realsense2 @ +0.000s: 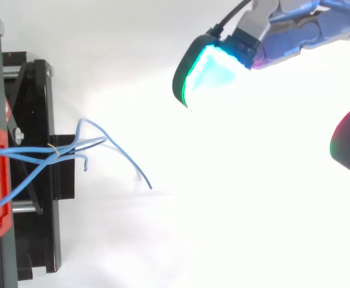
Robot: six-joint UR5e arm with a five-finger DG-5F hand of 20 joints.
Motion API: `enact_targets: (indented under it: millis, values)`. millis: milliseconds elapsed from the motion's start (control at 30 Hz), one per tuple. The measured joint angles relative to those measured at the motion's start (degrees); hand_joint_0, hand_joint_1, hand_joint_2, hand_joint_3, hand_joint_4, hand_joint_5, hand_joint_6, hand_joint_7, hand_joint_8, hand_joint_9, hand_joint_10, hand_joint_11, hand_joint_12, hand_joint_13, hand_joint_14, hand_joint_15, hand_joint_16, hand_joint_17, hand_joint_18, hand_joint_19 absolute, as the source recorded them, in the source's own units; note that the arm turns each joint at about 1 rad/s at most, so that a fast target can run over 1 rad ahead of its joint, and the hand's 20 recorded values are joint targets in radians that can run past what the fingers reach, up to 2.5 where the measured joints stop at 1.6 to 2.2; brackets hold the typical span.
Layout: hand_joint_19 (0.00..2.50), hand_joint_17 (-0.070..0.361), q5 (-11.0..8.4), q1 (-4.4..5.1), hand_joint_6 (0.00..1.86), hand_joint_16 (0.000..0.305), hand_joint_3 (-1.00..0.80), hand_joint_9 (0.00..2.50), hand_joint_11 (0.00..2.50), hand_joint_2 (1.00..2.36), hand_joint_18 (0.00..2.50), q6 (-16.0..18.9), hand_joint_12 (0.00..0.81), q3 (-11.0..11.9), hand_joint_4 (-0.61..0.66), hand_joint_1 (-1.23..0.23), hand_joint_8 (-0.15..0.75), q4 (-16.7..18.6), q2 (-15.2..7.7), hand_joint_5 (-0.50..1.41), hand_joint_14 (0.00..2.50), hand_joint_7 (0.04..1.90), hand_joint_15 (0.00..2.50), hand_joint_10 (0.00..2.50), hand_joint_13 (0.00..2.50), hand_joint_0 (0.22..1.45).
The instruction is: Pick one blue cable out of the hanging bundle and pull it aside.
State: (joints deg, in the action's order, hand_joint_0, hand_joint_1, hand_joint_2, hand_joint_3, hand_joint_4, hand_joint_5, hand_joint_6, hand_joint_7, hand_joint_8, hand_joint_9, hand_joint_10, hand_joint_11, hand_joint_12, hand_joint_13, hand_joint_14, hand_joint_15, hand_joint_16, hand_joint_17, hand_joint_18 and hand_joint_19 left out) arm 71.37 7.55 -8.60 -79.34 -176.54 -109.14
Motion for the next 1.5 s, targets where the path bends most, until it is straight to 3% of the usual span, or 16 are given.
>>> enact_targets:
  millis: [267,433,633,1000,1500]
  values:
    - [0.16,0.081,-0.03,0.66,0.50,0.036,-0.46,0.60,0.07,1.00,0.05,0.1,0.298,-0.2,0.13,-0.57,0.227,1.5,0.0,-0.21,0.00,0.78,0.14,0.00,0.42,0.50]
    - [0.17,0.080,0.08,1.32,0.50,0.036,-0.46,0.61,0.07,1.00,0.06,0.3,0.299,-0.2,0.13,-0.57,0.228,-1.0,0.1,-0.21,0.00,0.78,0.14,0.00,0.43,0.50]
    - [0.17,0.080,1.98,3.11,0.50,0.035,-0.46,0.62,0.08,1.00,0.07,0.4,0.297,-0.2,0.13,-0.58,0.229,-6.3,0.1,-0.21,0.01,0.78,0.15,0.00,0.44,0.50]
    - [0.18,0.079,2.78,5.03,0.50,0.035,-0.45,0.63,0.10,1.00,0.08,0.2,0.296,-0.2,0.13,-0.58,0.228,-7.3,0.0,-0.21,0.01,0.78,0.16,0.00,0.45,0.51]
    - [0.21,0.076,2.47,5.97,0.50,0.034,-0.45,0.65,0.12,1.00,0.07,0.0,0.289,-0.2,0.14,-0.58,0.229,-6.9,0.0,-0.21,0.01,0.79,0.18,0.00,0.46,0.51]
